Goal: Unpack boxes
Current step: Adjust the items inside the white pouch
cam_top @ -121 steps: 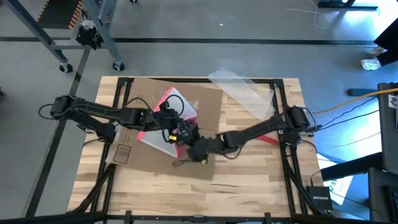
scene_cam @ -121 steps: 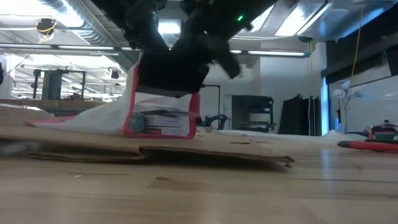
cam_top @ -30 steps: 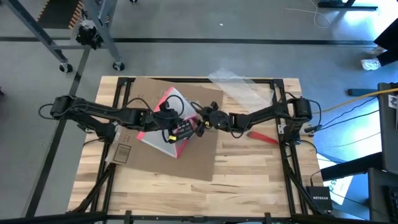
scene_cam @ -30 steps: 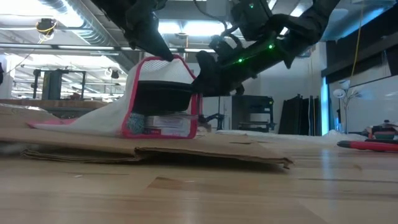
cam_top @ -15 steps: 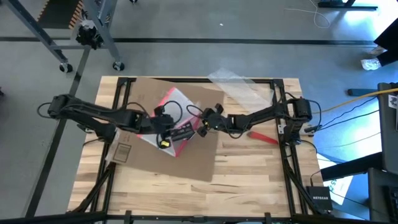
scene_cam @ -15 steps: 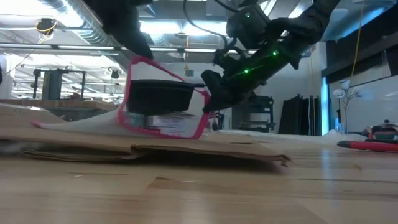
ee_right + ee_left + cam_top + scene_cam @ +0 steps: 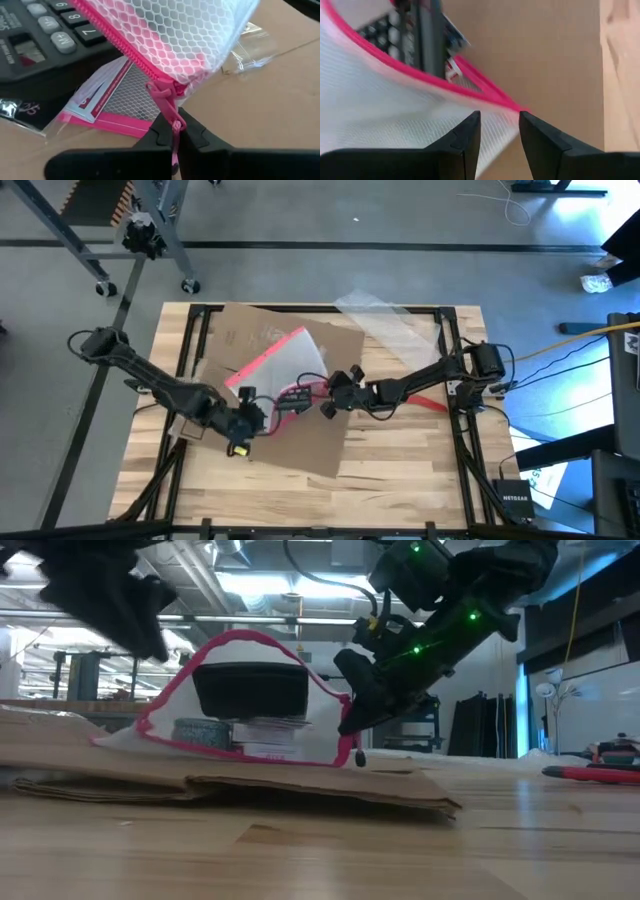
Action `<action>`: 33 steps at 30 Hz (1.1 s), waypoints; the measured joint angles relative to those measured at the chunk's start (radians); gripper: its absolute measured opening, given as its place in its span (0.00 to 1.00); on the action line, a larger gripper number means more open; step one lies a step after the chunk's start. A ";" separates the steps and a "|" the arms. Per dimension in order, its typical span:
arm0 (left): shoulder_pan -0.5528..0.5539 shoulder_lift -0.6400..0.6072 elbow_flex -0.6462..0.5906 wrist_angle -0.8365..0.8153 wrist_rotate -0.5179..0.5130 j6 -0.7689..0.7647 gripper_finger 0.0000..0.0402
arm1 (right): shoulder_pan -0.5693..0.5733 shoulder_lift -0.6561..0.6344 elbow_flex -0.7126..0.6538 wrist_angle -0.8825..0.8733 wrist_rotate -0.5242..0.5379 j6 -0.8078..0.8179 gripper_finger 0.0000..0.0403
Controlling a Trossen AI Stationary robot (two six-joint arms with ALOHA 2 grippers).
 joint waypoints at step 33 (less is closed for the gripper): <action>-0.104 0.353 -0.148 0.449 -0.140 0.111 0.09 | 0.001 -0.001 -0.001 -0.004 -0.071 0.057 0.00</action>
